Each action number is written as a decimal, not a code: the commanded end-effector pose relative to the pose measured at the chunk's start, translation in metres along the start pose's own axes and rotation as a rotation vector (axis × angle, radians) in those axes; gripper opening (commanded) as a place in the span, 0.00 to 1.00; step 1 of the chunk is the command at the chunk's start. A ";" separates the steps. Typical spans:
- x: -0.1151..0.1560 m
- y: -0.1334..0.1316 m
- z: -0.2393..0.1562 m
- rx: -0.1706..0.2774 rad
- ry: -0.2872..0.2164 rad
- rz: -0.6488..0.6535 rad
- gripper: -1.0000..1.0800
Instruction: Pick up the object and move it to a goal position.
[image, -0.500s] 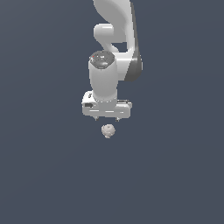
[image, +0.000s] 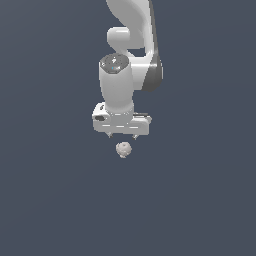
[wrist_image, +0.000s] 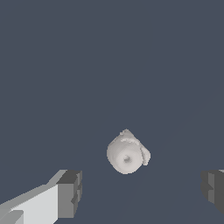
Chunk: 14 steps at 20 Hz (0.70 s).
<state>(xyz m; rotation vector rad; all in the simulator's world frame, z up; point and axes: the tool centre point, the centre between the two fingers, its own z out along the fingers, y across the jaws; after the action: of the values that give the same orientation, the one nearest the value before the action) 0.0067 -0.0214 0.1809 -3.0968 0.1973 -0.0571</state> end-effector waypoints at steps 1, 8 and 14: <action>0.002 -0.001 -0.003 0.006 0.008 0.014 0.96; 0.001 0.000 0.001 0.003 0.005 -0.012 0.96; -0.001 0.001 0.011 -0.004 0.000 -0.091 0.96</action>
<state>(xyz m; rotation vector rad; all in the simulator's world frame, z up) 0.0064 -0.0219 0.1733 -3.1055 0.0921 -0.0620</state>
